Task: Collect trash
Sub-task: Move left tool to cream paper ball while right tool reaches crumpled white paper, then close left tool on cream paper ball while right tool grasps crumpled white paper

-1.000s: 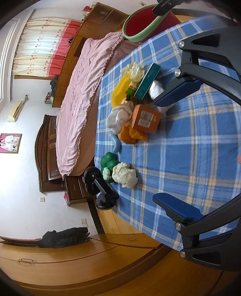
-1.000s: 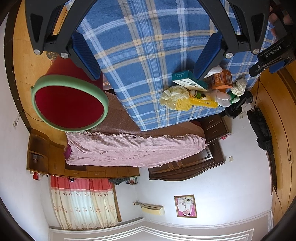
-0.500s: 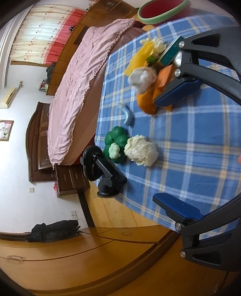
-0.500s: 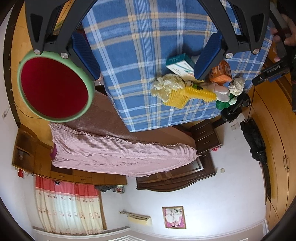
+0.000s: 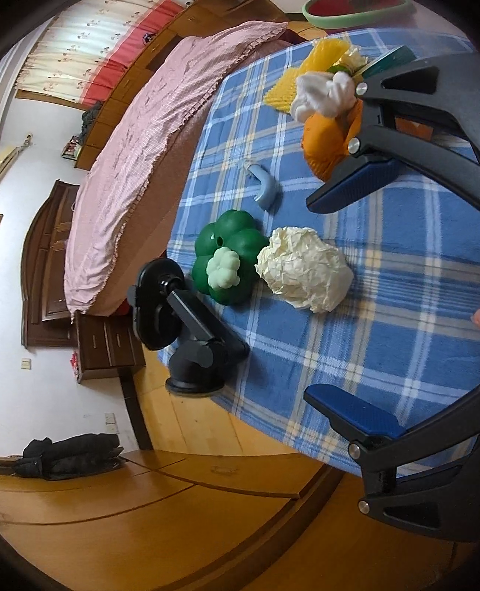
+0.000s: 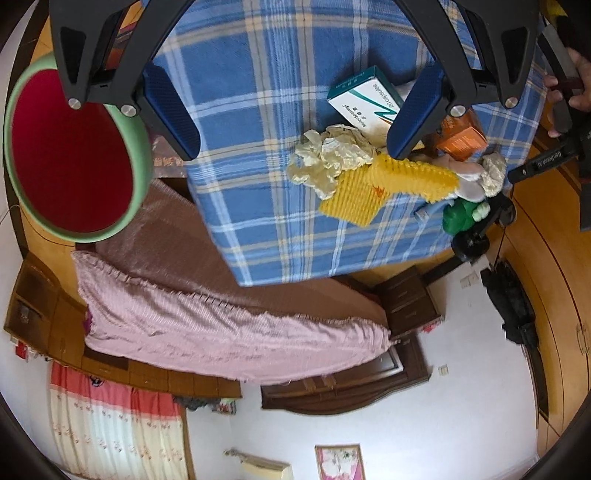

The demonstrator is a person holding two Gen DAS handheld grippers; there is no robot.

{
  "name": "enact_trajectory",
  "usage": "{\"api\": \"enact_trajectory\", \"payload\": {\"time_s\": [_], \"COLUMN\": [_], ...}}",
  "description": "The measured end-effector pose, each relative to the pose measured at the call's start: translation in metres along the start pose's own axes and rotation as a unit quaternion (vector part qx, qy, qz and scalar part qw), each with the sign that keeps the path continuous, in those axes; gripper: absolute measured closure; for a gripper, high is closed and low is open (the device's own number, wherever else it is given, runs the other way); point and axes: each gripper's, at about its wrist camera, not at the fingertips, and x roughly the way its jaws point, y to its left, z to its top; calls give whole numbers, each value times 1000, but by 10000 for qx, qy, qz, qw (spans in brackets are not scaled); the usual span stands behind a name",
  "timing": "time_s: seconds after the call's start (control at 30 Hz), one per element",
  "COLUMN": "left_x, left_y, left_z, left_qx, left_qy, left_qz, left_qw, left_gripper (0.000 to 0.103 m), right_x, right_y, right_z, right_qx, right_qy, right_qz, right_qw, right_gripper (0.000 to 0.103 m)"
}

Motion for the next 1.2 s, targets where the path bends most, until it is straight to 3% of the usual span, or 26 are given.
{"api": "enact_trajectory", "payload": {"time_s": [0.23,0.4,0.6,0.9,1.2], "left_x": [24,40,51,51,36], "left_y": [-6,-11,-13,-12,-15], "left_z": [3,-1,-4,-4,-8], "left_qx": [64,134,73,51,75], "left_qy": [181,311,428,328,147], "left_qz": [-167,-265,-456,-578,-603], "left_qw": [9997,9991,9980,9978,9980], "left_gripper": [20,36,45,57,58], "right_x": [38,60,77,88,84], "right_y": [10,12,15,9,10], "right_z": [2,4,0,-3,-6], "right_qx": [-182,-190,-222,-51,-65], "right_qy": [431,607,760,851,822], "right_qz": [67,96,166,328,479], "right_qw": [9989,9979,9967,9958,9954], "right_gripper": [0,0,4,42,77]}}
